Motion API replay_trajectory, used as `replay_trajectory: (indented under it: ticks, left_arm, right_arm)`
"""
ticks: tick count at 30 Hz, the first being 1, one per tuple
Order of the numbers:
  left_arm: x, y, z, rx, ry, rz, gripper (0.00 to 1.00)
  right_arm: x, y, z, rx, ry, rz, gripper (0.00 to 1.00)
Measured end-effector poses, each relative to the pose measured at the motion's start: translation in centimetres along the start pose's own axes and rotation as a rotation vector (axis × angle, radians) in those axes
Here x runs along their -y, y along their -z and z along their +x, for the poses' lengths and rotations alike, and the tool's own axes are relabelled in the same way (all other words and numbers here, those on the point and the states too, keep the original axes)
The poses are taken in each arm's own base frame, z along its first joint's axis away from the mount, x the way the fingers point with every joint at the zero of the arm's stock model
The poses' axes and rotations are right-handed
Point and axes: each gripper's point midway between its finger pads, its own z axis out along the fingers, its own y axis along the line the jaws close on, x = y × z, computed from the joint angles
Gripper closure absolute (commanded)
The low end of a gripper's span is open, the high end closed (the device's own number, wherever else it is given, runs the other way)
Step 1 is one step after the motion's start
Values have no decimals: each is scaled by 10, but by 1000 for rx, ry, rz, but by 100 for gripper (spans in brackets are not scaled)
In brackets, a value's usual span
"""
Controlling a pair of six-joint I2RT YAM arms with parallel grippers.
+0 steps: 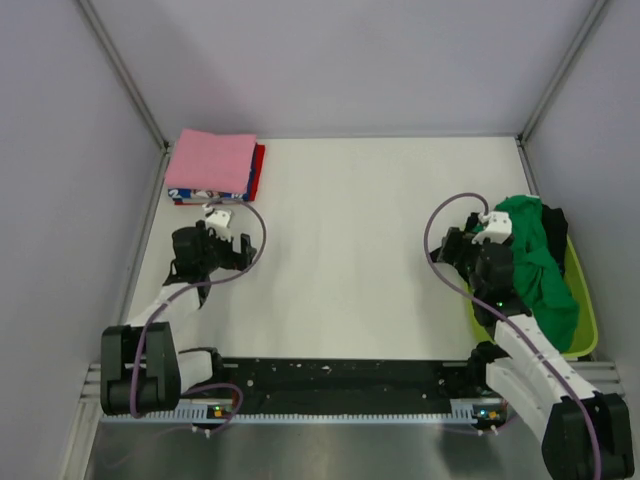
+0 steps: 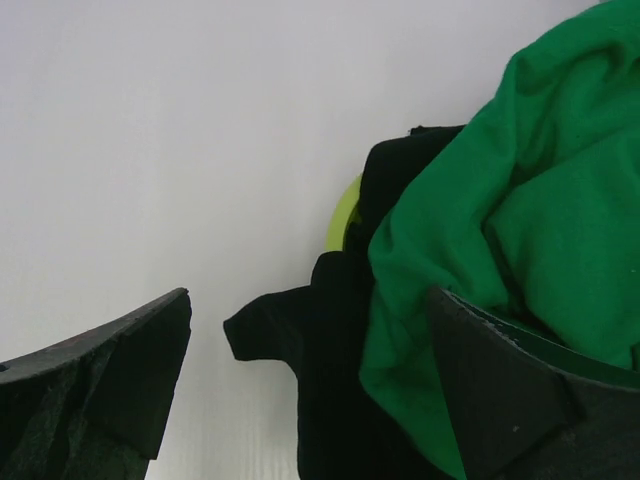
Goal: Fold and stack the t-shirts
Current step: Grab crumpled tshirt from bin with the right arm
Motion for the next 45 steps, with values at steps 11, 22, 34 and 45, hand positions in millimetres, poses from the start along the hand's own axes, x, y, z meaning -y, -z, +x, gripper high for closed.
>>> replay_trajectory:
  ticks: [11, 22, 34, 45]
  left_arm:
    - [-18, 4, -50, -40, -97, -27, 2]
    - [-19, 20, -37, -156, -134, -34, 5]
    - [-11, 21, -30, -179, -134, 11, 7]
    - [-10, 22, -30, -183, -142, 18, 6]
  right_arm:
    - [45, 14, -43, 32, -184, 327, 21]
    - [140, 27, -34, -98, -454, 680, 26]
    - [146, -14, 0, -313, -431, 689, 100]
    - [124, 35, -134, -12, -354, 550, 100]
